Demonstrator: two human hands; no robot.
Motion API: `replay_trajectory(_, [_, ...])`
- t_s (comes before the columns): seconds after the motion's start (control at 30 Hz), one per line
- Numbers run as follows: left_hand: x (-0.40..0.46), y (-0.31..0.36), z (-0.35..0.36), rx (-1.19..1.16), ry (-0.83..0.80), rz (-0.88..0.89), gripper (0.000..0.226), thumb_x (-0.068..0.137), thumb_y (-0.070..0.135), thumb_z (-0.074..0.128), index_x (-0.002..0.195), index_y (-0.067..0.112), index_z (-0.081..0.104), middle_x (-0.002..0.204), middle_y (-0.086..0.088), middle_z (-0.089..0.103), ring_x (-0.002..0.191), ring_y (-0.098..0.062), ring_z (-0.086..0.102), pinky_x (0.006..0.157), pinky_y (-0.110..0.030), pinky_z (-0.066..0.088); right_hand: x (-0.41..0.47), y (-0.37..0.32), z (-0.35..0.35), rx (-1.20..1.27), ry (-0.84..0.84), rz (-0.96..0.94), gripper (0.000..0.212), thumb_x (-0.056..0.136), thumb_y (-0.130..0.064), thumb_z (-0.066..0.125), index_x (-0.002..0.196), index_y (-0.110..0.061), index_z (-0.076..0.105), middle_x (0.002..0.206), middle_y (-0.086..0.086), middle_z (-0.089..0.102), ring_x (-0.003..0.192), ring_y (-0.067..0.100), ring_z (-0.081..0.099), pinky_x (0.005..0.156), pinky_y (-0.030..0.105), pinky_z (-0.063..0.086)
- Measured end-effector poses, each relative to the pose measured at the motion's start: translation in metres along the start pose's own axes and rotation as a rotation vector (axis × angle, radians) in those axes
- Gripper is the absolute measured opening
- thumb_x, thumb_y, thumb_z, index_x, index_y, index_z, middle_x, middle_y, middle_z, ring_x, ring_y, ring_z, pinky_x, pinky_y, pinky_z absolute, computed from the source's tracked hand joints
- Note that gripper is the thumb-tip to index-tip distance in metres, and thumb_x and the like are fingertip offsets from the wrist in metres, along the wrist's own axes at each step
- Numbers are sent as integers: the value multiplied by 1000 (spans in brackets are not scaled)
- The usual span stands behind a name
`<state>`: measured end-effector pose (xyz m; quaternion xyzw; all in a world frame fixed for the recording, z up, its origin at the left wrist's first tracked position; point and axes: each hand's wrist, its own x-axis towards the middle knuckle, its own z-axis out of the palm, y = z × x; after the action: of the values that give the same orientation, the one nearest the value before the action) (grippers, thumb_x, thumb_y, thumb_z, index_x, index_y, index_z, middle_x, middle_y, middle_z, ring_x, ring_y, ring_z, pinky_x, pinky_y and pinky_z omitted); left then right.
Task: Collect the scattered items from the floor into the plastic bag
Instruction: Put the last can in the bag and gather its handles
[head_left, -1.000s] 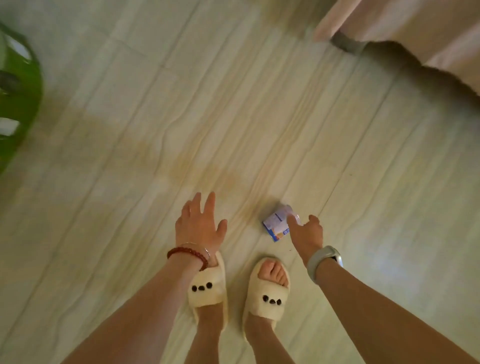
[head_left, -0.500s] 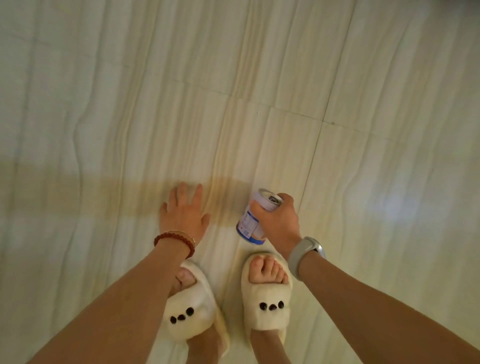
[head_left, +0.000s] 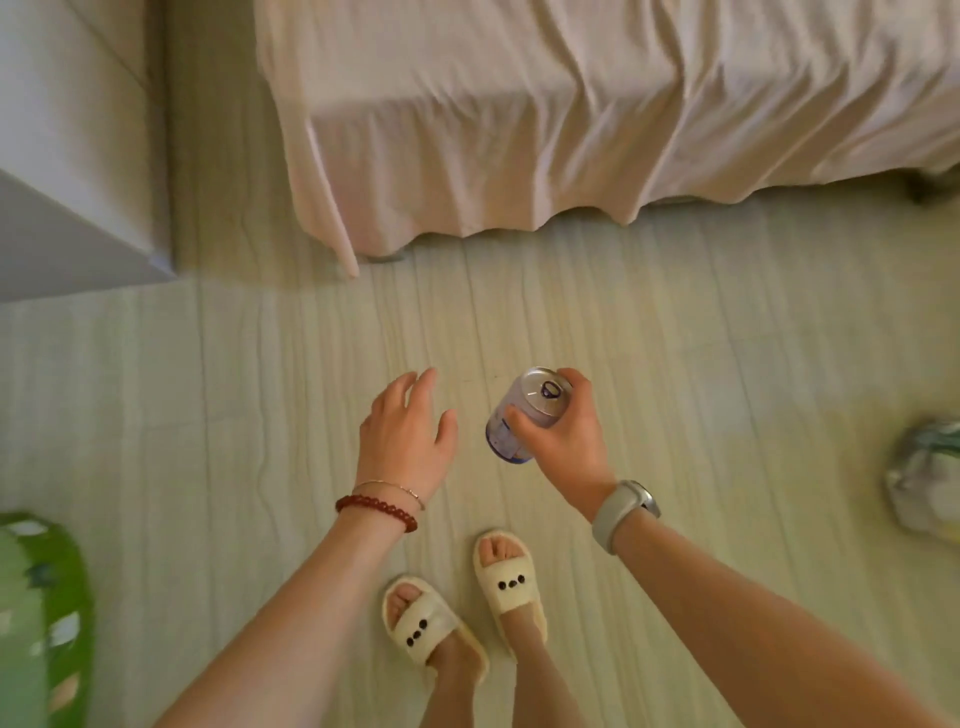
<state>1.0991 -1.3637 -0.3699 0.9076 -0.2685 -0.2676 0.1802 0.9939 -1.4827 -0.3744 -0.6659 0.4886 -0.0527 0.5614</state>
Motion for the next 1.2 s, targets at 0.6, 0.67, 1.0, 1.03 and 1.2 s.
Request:
replay_trajectory(0.6, [-102,395,-31,160,-175,551,46,91,25,49,133,11,41,134,-17,46,123,-33,42,99,-44,37,-172,-42,-402,241,579,177,69,72,-13,74,128,-8,34,116,0,46,105,15,50,94,33,44])
replay_trajectory(0.67, [-101,445,-9,167,-218,635,45,90,23,50,132,9,43,132,-19,48,120,-35,45,98,-44,38,-178,-29,-442,244,654,192,69,72,-14,74,128,-8,34,116,1,46,104,15,49,91,30,43])
replay_trajectory(1.0, [-76,659,110,232,-507,1014,45,90,25,49,132,12,43,133,-14,48,122,-30,43,103,-42,37,-171,29,-589,313,1065,416,75,74,-23,73,136,-16,31,135,2,42,115,13,44,91,23,34])
replay_trajectory(1.03, [-72,682,121,241,-536,1041,45,90,25,49,132,12,42,133,-13,48,122,-29,44,103,-42,38,-165,34,-603,319,1096,448,75,75,-23,72,137,-15,30,137,3,39,118,14,43,92,22,32])
replay_trajectory(1.2, [-44,785,162,336,-673,1184,45,91,25,48,133,11,41,130,-13,49,122,-26,44,105,-42,37,-126,43,-675,375,1195,594,74,76,-22,71,138,-12,31,140,8,37,126,20,40,93,19,27])
